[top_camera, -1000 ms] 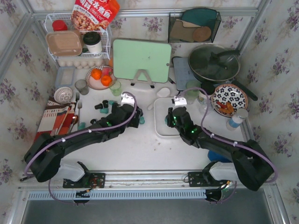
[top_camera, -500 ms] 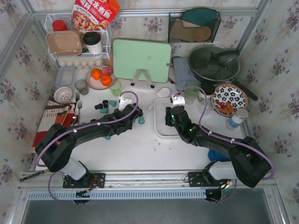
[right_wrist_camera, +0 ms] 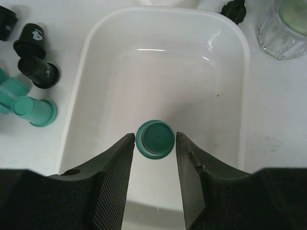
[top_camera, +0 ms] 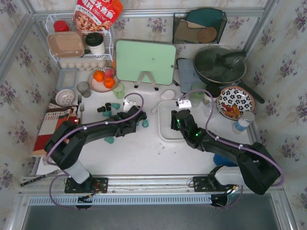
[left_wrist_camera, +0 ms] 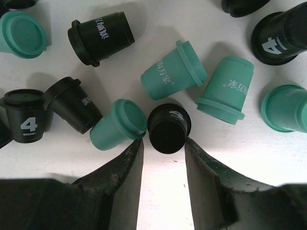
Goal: Mix the coffee capsules in the storage basket
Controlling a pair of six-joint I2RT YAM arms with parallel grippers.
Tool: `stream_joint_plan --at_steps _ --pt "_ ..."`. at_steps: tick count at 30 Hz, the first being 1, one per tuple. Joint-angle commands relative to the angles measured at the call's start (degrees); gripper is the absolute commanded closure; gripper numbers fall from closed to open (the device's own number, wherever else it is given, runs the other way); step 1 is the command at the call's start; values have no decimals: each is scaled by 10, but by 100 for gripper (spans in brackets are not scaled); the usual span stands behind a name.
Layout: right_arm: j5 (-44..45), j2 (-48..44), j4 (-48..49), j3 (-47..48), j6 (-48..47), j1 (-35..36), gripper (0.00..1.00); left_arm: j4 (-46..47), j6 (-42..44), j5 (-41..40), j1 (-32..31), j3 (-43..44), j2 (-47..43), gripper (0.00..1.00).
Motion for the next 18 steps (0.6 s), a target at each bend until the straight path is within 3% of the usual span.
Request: stream_joint_plan --at_steps 1,8,18 --pt "23 19 1 10 -3 1 53 22 -9 14 6 1 9 57" --pt "92 34 -10 16 -2 1 53 39 -4 25 9 -6 15 65" --pt "128 -56 43 -31 -13 19 42 66 24 48 9 -14 10 91"
